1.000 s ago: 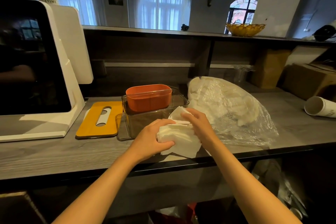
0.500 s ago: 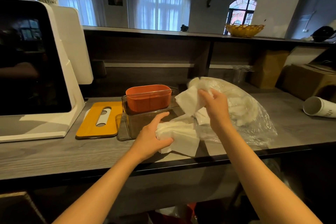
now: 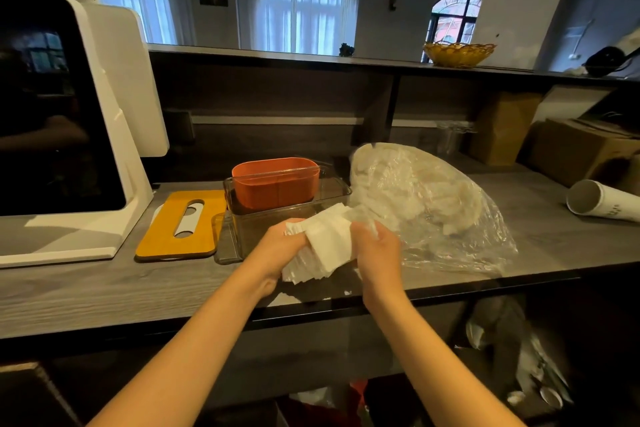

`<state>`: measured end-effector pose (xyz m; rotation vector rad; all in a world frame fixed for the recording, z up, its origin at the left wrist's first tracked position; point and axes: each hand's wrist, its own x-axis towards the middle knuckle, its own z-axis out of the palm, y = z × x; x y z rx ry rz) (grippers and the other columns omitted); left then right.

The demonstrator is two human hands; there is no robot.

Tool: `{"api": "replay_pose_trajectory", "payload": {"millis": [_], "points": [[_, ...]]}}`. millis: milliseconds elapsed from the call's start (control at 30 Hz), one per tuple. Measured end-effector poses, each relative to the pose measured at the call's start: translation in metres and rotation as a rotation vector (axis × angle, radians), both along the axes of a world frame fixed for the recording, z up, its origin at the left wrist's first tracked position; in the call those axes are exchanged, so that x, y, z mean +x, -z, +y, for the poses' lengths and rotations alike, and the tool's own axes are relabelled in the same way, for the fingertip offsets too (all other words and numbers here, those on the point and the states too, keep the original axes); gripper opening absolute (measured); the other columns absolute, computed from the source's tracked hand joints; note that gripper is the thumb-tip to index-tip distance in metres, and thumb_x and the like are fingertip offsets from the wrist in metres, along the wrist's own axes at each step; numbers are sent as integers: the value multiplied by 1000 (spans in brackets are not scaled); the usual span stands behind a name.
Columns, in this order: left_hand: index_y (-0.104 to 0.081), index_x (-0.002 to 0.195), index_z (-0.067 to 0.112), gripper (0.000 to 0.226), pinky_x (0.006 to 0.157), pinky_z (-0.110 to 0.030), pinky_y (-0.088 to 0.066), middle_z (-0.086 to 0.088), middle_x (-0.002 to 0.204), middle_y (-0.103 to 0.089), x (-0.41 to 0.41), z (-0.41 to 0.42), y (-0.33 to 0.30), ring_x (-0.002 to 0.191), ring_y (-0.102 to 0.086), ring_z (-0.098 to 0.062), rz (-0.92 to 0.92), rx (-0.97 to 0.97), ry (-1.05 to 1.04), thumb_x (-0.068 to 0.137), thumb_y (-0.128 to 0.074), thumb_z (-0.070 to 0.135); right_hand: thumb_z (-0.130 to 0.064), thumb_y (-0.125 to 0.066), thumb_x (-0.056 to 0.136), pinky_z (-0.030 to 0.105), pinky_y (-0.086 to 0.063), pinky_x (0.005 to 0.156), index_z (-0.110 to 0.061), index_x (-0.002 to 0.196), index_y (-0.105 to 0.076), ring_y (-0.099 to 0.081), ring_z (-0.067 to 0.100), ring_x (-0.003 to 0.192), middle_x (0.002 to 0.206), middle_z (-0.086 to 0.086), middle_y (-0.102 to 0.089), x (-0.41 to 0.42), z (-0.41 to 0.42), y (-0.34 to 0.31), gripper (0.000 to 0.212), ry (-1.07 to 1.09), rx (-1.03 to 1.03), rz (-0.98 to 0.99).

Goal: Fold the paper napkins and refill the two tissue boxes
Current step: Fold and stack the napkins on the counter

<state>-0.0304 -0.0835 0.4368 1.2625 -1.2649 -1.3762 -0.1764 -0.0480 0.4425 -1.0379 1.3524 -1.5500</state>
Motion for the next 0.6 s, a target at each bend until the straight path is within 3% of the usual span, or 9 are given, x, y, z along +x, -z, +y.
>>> {"api": "replay_pose_trajectory", "payload": {"millis": [100, 200, 300, 400, 533, 600], "points": [[-65, 120, 24, 28, 92, -40, -51, -6, 119, -70, 2, 4, -1, 108, -65, -23, 104, 91, 21, 102, -51, 41, -18, -50, 100, 17, -48, 56, -16, 108, -68, -67, 11, 89, 97, -1, -71, 1, -6, 8, 20, 47, 22, -51], [-64, 113, 30, 33, 94, -41, -51, -5, 115, -71, 3, 6, -3, 108, -66, -23, 266, 116, 16, 103, -41, 52, -22, -48, 102, 15, -47, 54, -17, 113, -65, -66, 12, 93, 101, 0, -69, 0, -12, 11, 21, 42, 11, -5], [-59, 125, 31, 41, 97, -41, -50, 1, 119, -67, 0, 5, 0, 112, -63, -20, 88, 48, 57, 95, -53, 59, -24, -47, 102, 24, -53, 62, -18, 114, -65, -67, 15, 95, 102, 1, -69, 1, -16, 13, 23, 14, 6, 40], [-59, 125, 19, 44, 78, -29, -51, 2, 112, -67, -6, 5, 1, 102, -64, -16, -38, -8, -38, 89, -73, 39, -25, -46, 101, 32, -58, 68, -20, 113, -66, -68, 17, 93, 100, 1, -70, 0, -17, 14, 23, -15, 9, 87], [-57, 118, 23, 37, 68, -21, -48, 10, 104, -62, -9, 7, 3, 93, -60, -5, -142, -167, -86, 87, -76, 16, -17, -55, 97, 20, -51, 60, -19, 98, -70, -68, 16, 88, 93, 0, -71, -11, -15, 10, 15, -82, -51, 168], [-59, 117, 25, 39, 67, -17, -48, 10, 104, -64, -3, 8, 1, 95, -63, -6, -144, -266, -71, 85, -76, 10, -16, -65, 92, 17, -53, 67, -21, 104, -70, -64, 13, 96, 102, -3, -68, -21, -17, 10, 13, -101, -114, 272]]}}
